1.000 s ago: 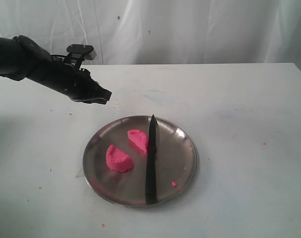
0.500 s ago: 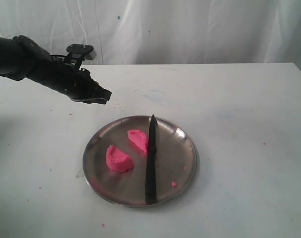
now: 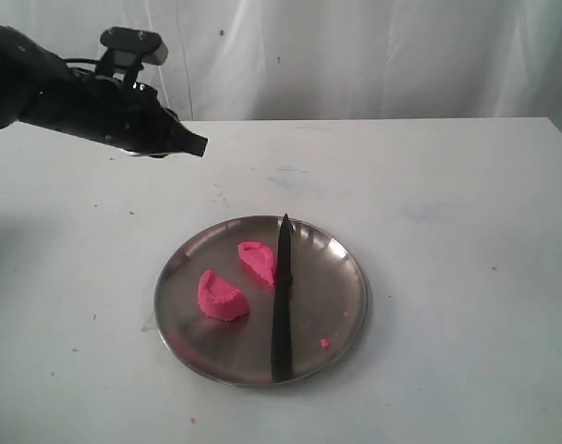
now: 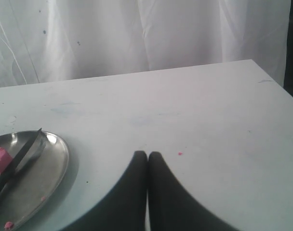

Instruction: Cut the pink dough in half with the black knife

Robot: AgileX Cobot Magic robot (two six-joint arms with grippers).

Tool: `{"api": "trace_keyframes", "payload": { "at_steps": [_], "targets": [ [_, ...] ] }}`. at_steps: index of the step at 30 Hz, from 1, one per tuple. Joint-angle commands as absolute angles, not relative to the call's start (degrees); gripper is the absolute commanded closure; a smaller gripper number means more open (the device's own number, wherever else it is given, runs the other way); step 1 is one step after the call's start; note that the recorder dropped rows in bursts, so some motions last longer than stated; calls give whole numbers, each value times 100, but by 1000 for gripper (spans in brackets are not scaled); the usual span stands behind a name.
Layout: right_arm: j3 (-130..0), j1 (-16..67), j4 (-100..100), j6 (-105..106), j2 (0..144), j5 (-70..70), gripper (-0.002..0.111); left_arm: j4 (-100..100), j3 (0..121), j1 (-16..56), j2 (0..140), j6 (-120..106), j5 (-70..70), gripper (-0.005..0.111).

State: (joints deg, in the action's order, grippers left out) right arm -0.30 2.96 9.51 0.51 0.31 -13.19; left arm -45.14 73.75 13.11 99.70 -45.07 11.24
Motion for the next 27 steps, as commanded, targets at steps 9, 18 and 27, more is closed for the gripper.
{"api": "trace_keyframes", "payload": {
  "at_steps": [9,18,27],
  "targets": [
    [0,285,951,30,0,-1280,108,-4568,5243,2476,6490,-4512,391,107],
    [0,285,951,30,0,-1280,108,-4568,3447,2463,4630,-4512,311,107],
    [0,285,951,30,0,-1280,108,-4568,2376,2463,3067,-4512,311,107]
  ]
}}
